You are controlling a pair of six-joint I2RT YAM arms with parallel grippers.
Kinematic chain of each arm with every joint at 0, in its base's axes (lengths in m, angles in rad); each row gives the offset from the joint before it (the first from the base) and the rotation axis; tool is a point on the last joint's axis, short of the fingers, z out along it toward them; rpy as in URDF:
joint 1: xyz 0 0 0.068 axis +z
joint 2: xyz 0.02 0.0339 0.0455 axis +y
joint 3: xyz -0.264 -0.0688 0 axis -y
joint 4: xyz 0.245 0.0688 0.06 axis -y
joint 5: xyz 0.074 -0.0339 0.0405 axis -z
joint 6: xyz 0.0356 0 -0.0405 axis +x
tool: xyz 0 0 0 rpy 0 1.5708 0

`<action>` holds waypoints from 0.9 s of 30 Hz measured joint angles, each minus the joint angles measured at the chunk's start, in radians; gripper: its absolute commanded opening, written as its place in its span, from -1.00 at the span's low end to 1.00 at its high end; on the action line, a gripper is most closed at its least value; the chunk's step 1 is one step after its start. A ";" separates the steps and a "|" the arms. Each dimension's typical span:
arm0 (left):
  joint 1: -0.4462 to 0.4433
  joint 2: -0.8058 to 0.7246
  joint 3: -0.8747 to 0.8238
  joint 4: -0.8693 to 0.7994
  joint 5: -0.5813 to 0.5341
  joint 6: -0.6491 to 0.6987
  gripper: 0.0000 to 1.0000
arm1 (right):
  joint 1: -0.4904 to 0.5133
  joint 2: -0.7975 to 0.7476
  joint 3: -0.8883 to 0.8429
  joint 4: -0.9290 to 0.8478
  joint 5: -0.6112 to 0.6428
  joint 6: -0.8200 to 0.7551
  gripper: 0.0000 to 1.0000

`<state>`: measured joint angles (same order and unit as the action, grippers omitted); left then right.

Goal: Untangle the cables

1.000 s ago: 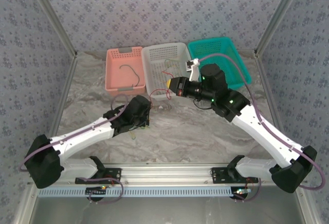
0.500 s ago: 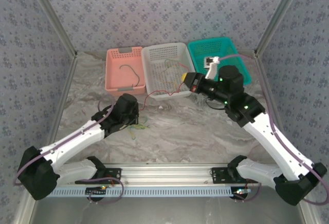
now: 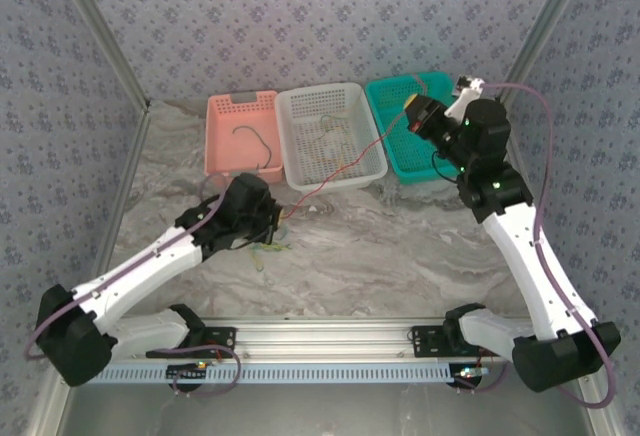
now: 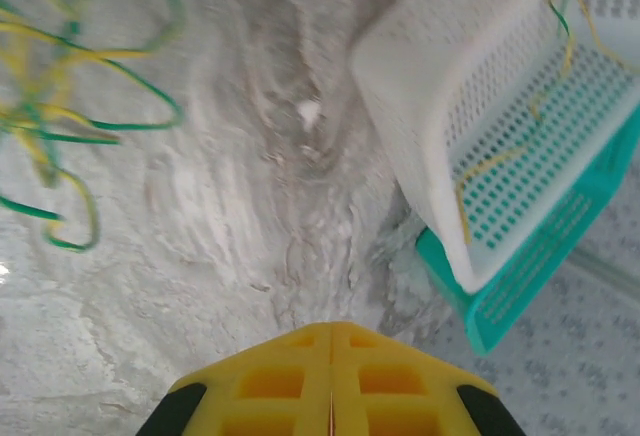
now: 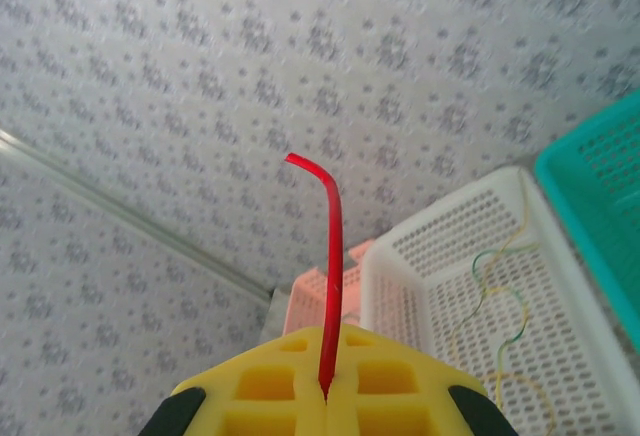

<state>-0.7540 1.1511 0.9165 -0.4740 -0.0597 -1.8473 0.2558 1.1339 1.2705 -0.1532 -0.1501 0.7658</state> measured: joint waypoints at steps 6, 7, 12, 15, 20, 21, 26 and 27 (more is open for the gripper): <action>-0.082 0.170 0.233 0.009 -0.035 0.251 -0.95 | -0.099 0.103 0.096 -0.001 -0.053 -0.023 -1.00; -0.087 0.198 0.266 0.010 -0.039 0.291 -0.92 | -0.108 0.113 0.098 -0.001 -0.060 -0.025 -1.00; -0.088 0.347 0.401 0.072 -0.040 0.468 0.24 | -0.143 0.135 0.099 -0.024 -0.087 -0.032 -1.00; -0.084 0.423 0.484 0.059 -0.037 0.536 0.36 | -0.171 0.136 0.121 -0.035 -0.098 -0.041 -1.00; -0.084 0.440 0.583 -0.005 -0.084 0.656 0.38 | -0.217 0.149 0.205 -0.056 -0.118 -0.076 -1.00; -0.084 0.434 0.597 -0.022 -0.106 0.690 0.38 | -0.225 0.155 0.224 -0.061 -0.122 -0.087 -1.00; -0.084 0.348 0.613 -0.116 -0.223 0.867 0.37 | -0.258 0.214 0.328 -0.114 -0.137 -0.180 -1.00; -0.084 0.321 0.613 -0.138 -0.248 0.903 0.37 | -0.262 0.229 0.343 -0.126 -0.137 -0.202 -1.00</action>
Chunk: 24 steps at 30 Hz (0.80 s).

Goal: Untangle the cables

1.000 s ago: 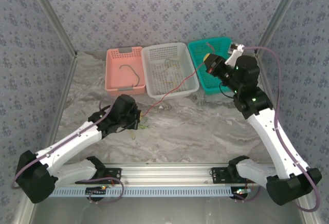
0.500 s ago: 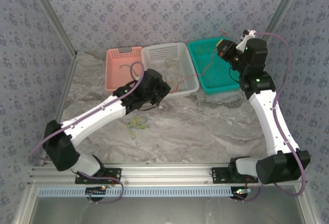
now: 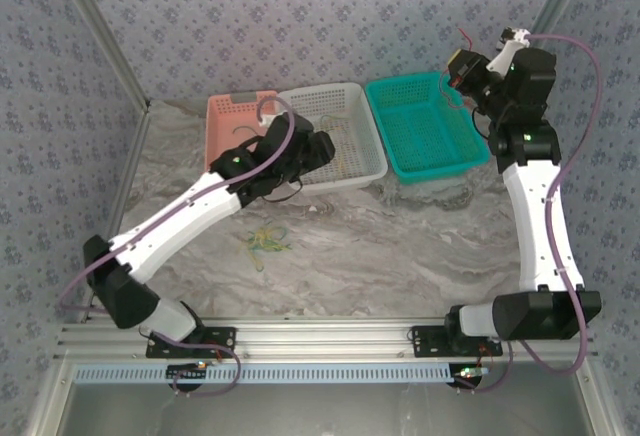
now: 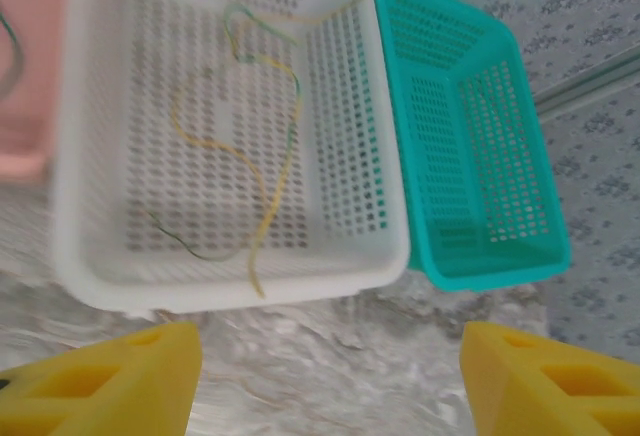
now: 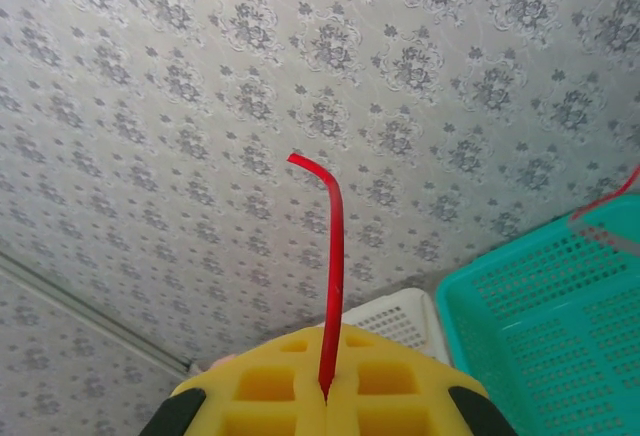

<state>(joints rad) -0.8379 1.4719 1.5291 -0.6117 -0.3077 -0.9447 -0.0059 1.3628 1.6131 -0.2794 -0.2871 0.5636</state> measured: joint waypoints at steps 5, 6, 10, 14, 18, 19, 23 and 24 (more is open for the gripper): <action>0.001 -0.171 -0.046 -0.067 -0.071 0.115 0.36 | -0.028 0.069 0.016 -0.040 -0.017 -0.080 -1.00; 0.001 -0.208 -0.063 -0.078 -0.075 0.126 0.36 | -0.037 0.086 0.016 -0.043 -0.021 -0.087 -1.00; 0.001 -0.319 -0.142 -0.109 -0.074 0.136 0.34 | -0.057 0.156 0.016 -0.046 -0.045 -0.101 -1.00; 0.001 -0.409 -0.232 -0.144 -0.071 0.126 0.31 | -0.057 0.203 0.017 -0.036 -0.070 -0.100 -1.00; 0.001 -0.471 -0.270 -0.183 -0.071 0.101 0.30 | -0.057 0.225 0.029 -0.015 -0.077 -0.089 -1.00; 0.001 -0.481 -0.275 -0.187 -0.071 0.097 0.30 | -0.057 0.229 0.038 -0.010 -0.078 -0.087 -1.00; 0.001 -0.515 -0.292 -0.201 -0.071 0.075 0.30 | -0.058 0.249 0.087 0.021 -0.077 -0.080 -1.00; 0.001 -0.518 -0.297 -0.202 -0.071 0.071 0.30 | -0.059 0.257 0.100 0.031 -0.077 -0.077 -1.00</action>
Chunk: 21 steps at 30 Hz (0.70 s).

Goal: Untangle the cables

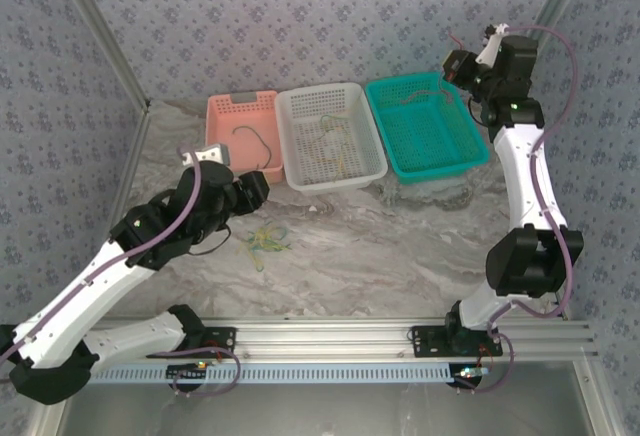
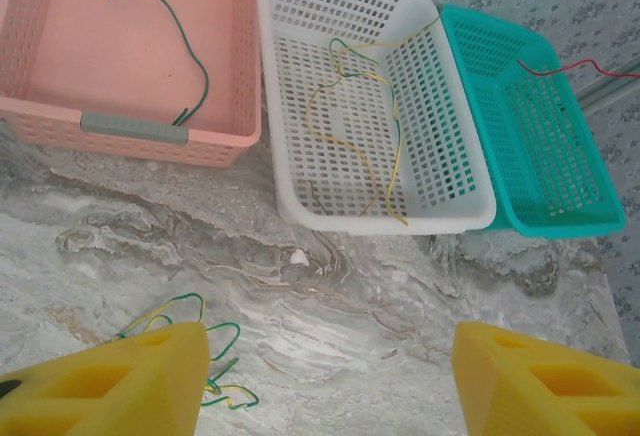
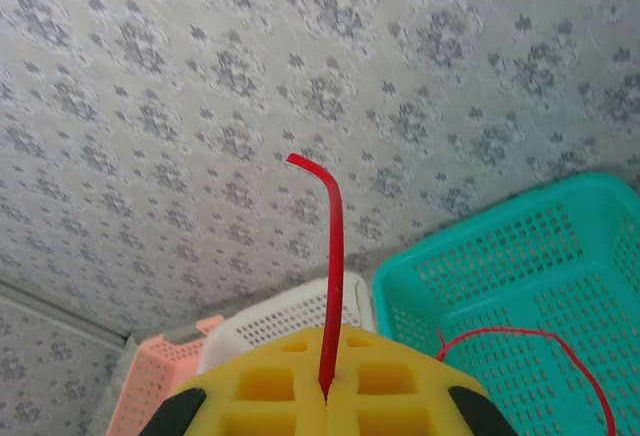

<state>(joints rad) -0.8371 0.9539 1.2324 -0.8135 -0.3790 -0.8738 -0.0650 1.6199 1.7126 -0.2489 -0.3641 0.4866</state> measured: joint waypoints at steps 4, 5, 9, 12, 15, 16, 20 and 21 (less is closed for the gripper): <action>0.000 0.000 -0.008 0.002 0.000 -0.010 0.30 | -0.001 0.048 0.018 0.045 0.000 0.011 -1.00; -0.001 0.000 -0.009 0.003 0.000 -0.008 0.30 | -0.001 0.066 0.011 0.061 0.000 0.014 -1.00; -0.001 -0.008 -0.010 0.020 0.001 0.034 0.30 | -0.005 0.118 -0.113 0.170 -0.004 0.042 -1.00; -0.001 -0.025 -0.011 0.034 0.011 0.080 0.30 | -0.017 0.154 -0.224 0.212 -0.008 0.067 -1.00; -0.001 -0.054 -0.019 0.048 0.024 0.106 0.30 | -0.027 0.172 -0.314 0.211 -0.003 0.075 -0.80; -0.001 -0.062 -0.022 0.053 0.026 0.108 0.30 | -0.028 0.174 -0.330 0.196 0.000 0.075 -0.66; -0.001 -0.074 -0.032 0.057 0.034 0.108 0.30 | -0.030 0.159 -0.364 0.149 0.022 0.062 -0.19; -0.001 -0.074 -0.033 0.058 0.035 0.107 0.30 | -0.031 0.140 -0.386 0.140 0.032 0.057 -0.10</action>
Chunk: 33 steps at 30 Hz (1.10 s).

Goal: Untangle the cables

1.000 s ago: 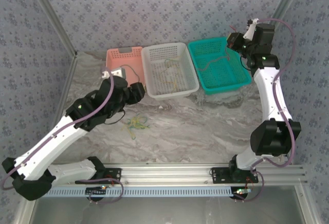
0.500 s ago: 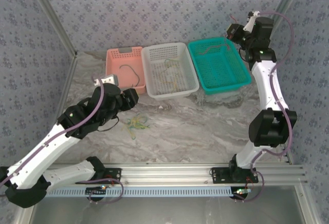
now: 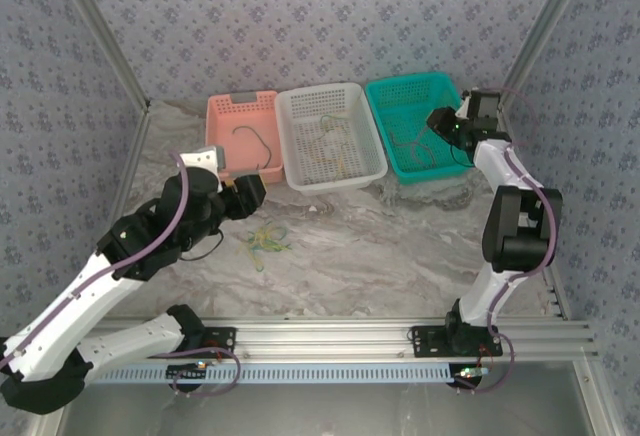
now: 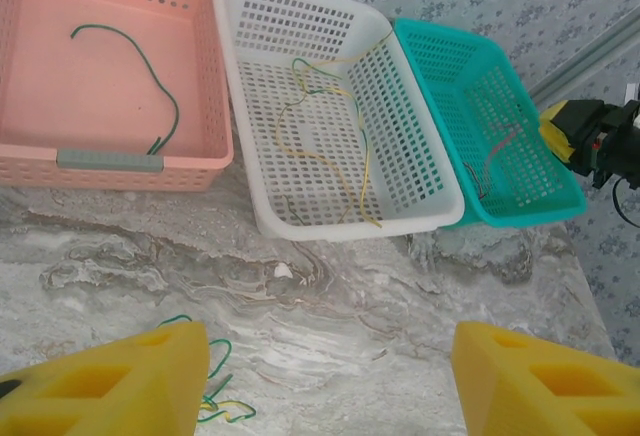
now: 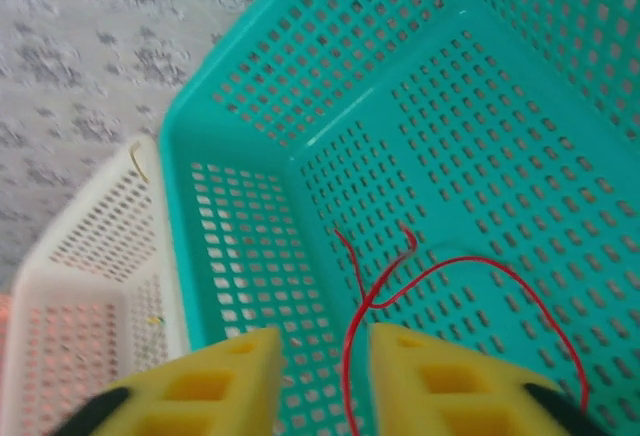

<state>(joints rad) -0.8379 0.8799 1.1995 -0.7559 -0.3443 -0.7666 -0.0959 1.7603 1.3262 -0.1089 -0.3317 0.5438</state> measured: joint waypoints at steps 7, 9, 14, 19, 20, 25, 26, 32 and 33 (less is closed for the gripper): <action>0.000 0.015 -0.010 -0.004 0.000 -0.010 0.30 | -0.029 -0.215 -0.069 -0.117 0.095 -0.014 0.07; 0.000 0.022 -0.016 -0.008 -0.001 -0.021 0.30 | -0.033 -0.289 -0.064 -0.151 0.127 -0.026 0.01; 0.010 0.045 -0.038 -0.036 0.000 -0.071 0.30 | 0.033 -0.430 -0.072 -0.209 0.199 -0.042 -0.02; 0.092 0.064 -0.106 -0.086 0.042 -0.171 0.30 | 0.319 -0.545 -0.185 -0.216 0.240 -0.070 -0.04; 0.122 0.063 -0.137 -0.095 0.061 -0.198 0.31 | 0.411 -0.558 -0.223 -0.211 0.240 -0.075 -0.04; 0.315 0.043 -0.358 -0.085 0.230 -0.325 0.31 | 0.806 -0.523 -0.392 -0.172 0.219 -0.063 0.03; 0.356 0.043 -0.411 -0.073 0.267 -0.351 0.32 | 0.871 -0.494 -0.412 -0.161 0.212 -0.056 0.04; 0.457 0.103 -0.565 0.044 0.413 -0.424 0.32 | 1.030 -0.264 -0.406 -0.058 0.140 -0.060 0.02; 0.465 0.128 -0.566 0.069 0.427 -0.428 0.32 | 1.039 -0.219 -0.391 -0.048 0.129 -0.072 0.02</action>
<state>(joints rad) -0.3725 1.0077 0.6338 -0.6872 0.0830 -1.1950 0.9428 1.5414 0.9348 -0.1574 -0.2031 0.4717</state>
